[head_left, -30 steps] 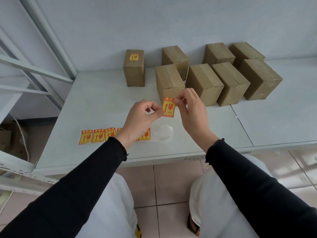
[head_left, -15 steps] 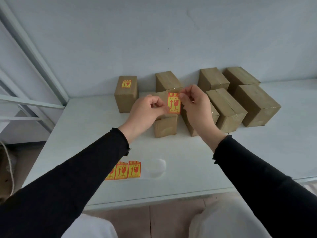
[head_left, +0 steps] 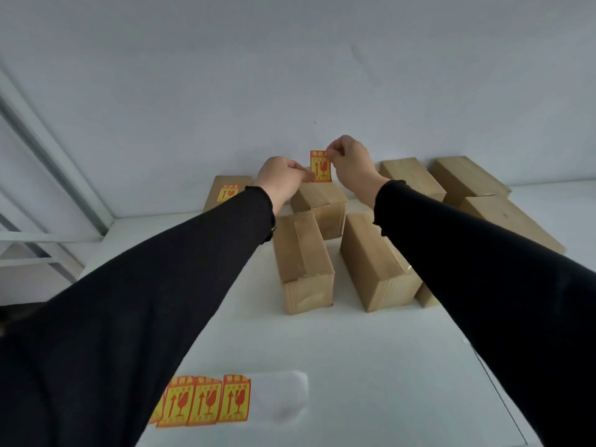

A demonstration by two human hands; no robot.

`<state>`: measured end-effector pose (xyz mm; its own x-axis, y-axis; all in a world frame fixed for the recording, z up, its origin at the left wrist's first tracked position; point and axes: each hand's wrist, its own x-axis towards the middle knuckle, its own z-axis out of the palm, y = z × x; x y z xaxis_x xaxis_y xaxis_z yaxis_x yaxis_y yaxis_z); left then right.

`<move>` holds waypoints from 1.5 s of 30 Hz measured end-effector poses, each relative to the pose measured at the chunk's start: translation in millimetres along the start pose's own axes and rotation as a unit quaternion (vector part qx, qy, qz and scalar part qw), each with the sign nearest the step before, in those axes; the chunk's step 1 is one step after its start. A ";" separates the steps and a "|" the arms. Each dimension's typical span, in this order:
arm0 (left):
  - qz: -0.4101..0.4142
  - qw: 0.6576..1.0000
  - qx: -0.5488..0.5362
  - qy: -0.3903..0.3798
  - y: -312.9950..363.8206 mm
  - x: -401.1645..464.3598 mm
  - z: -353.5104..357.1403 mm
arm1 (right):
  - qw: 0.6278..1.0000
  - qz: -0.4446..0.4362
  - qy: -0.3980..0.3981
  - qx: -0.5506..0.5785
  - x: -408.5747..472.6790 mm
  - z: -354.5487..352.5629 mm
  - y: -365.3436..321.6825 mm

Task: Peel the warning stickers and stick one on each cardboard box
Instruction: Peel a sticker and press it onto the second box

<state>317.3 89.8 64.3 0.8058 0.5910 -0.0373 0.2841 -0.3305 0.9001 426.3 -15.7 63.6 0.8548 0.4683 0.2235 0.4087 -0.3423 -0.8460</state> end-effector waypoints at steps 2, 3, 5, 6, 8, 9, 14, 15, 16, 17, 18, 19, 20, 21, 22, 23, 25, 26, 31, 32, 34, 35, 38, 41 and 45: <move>-0.013 1.000 0.013 -0.001 -5.8 11.0 2.0 | 1.000 0.000 -0.017 -0.024 8.2 7.5 7.0; -0.017 1.000 0.022 -0.003 -8.5 15.2 3.3 | 0.999 -0.004 -0.019 -0.032 12.2 11.3 10.9; -0.023 0.999 0.037 -0.007 -13.6 18.8 5.5 | 0.999 -0.008 -0.017 -0.045 16.3 16.9 16.6; -0.022 0.999 0.043 -0.007 -16.8 22.0 7.1 | 0.999 -0.007 -0.015 -0.049 18.7 19.8 19.6; -0.020 0.998 0.054 -0.005 -22.7 26.0 11.1 | 0.998 -0.006 -0.017 -0.060 22.8 25.5 26.9; -0.019 0.998 0.056 -0.004 -24.8 27.3 13.3 | 0.997 -0.006 -0.018 -0.070 24.4 27.8 30.5; -0.009 0.998 0.062 -0.003 -31.5 32.3 21.4 | 0.994 -0.008 -0.019 -0.103 28.3 30.2 40.8; -0.008 0.998 0.064 -0.003 -32.1 33.0 22.3 | 0.994 -0.010 -0.020 -0.109 28.7 30.4 41.6; -0.008 0.998 0.068 -0.004 -32.4 33.4 22.8 | 0.993 -0.013 -0.021 -0.116 28.7 30.7 42.2; -0.008 0.997 0.074 -0.006 -32.5 33.7 23.3 | 0.992 -0.015 -0.022 -0.122 29.2 31.3 42.6; -0.006 0.997 0.081 -0.008 -32.4 33.7 23.7 | 0.991 -0.018 -0.021 -0.128 29.3 31.9 43.0; -0.005 0.996 0.090 -0.008 -32.3 33.4 24.1 | 0.991 -0.020 -0.020 -0.131 29.3 32.4 43.3; -0.002 0.995 0.102 -0.007 -31.9 32.6 24.6 | 0.991 -0.022 -0.019 -0.133 29.0 33.1 43.8; 0.001 0.993 0.117 -0.002 -31.5 32.1 25.1 | 0.990 -0.024 -0.019 -0.135 28.8 33.7 44.3; 0.006 0.991 0.135 0.004 -31.3 31.9 25.5 | 0.990 -0.027 -0.017 -0.137 28.9 34.5 44.7; 0.010 0.988 0.152 0.008 -30.8 31.6 26.0 | 0.990 -0.028 -0.016 -0.140 29.0 35.3 44.8; 0.016 0.983 0.180 0.015 -29.5 30.8 26.8 | 0.989 -0.029 -0.016 -0.146 29.0 37.3 44.8; 0.017 0.982 0.189 0.019 -29.2 30.9 26.7 | 0.988 -0.029 -0.016 -0.149 29.3 38.3 44.9; 0.014 0.987 0.156 0.024 -33.6 32.0 23.6 | 0.987 -0.010 -0.010 -0.161 33.2 41.7 44.7; 0.017 0.987 0.156 0.021 -35.2 31.7 23.4 | 0.987 -0.001 -0.008 -0.159 34.5 42.2 44.0; 0.021 0.986 0.164 0.014 -37.2 31.1 22.5 | 0.988 0.019 -0.006 -0.153 37.3 43.5 41.9; 0.023 0.985 0.172 0.011 -38.0 31.4 21.7 | 0.989 0.031 -0.004 -0.147 38.5 44.1 41.0; 0.026 0.980 0.198 0.001 -39.7 33.2 18.7 | 0.991 0.064 -0.001 -0.117 39.9 46.6 41.1; 0.033 0.969 0.244 0.013 -38.9 32.5 16.1 | 0.993 0.068 -0.006 -0.097 40.1 44.8 41.3; 0.028 0.963 0.269 0.007 -36.9 33.0 11.4 | 0.991 0.072 -0.105 -0.050 38.8 20.9 38.3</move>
<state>339.2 113.2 24.9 0.8214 0.5702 0.0133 0.4719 -0.6925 0.5456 468.5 6.4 29.7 0.8250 0.5650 -0.0105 0.3265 -0.4917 -0.8072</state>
